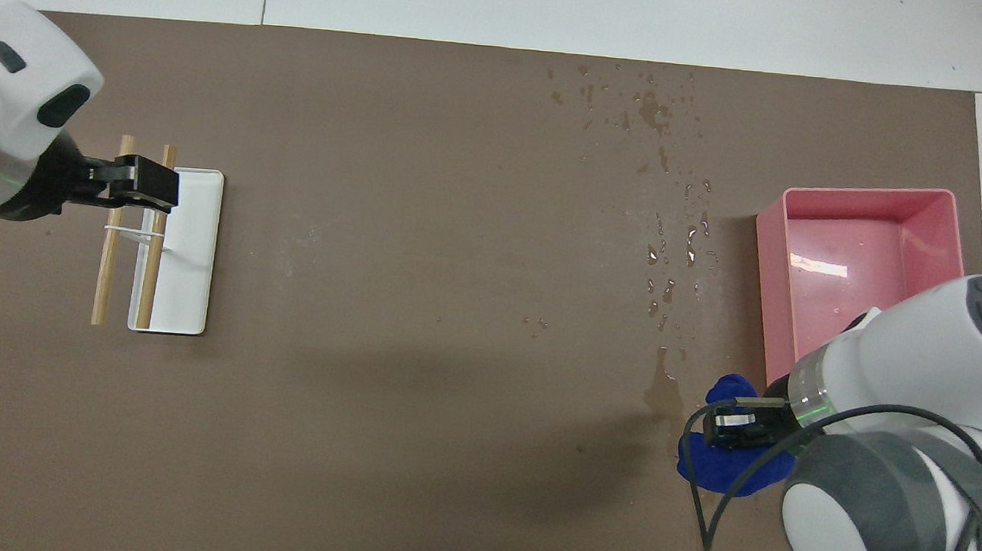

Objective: Wipe water with towel using both arms
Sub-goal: 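Wipe the towel with the right gripper along the water streak away from the robot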

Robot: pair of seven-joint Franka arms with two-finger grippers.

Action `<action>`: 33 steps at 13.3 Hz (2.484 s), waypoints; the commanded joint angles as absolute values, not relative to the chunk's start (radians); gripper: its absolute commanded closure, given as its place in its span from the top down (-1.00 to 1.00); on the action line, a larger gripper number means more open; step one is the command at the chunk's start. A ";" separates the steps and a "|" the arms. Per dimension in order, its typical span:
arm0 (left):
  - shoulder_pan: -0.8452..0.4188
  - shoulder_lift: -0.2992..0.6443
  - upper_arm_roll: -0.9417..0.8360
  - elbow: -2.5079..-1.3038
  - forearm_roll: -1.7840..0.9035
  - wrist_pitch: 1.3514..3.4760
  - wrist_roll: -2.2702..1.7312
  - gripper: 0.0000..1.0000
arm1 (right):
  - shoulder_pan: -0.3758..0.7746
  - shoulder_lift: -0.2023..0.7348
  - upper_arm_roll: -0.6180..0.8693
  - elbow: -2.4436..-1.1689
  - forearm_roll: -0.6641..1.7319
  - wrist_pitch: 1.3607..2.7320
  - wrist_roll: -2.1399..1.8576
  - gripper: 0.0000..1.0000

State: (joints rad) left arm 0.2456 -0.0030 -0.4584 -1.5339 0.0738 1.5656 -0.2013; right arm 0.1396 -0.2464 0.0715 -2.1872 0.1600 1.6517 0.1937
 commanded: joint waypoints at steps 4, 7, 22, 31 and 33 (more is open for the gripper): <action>0.250 0.014 -0.437 -1.497 0.084 1.485 -0.098 1.00 | 0.081 -0.256 0.077 -2.306 0.149 1.826 0.123 -1.00; 0.000 -0.014 -0.159 -1.528 0.065 1.483 -0.097 1.00 | 0.077 -0.204 0.077 -2.306 0.160 1.848 0.129 -1.00; -0.081 -0.023 -0.009 -1.532 -0.015 1.485 0.017 1.00 | 0.144 0.024 0.078 -2.350 0.288 2.232 0.281 -1.00; -0.077 -0.023 -0.009 -1.532 -0.015 1.485 0.017 1.00 | 0.123 0.159 0.075 -2.194 0.272 2.338 0.160 -1.00; -0.078 -0.023 -0.009 -1.532 -0.015 1.485 0.017 1.00 | 0.114 0.208 0.074 -2.117 0.243 2.341 0.155 -1.00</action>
State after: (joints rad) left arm -0.0821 -0.0024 -0.0094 -1.5118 -0.0055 1.4937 0.0087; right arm 0.1346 0.1361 0.0690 -2.2144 0.2630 2.3363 0.1854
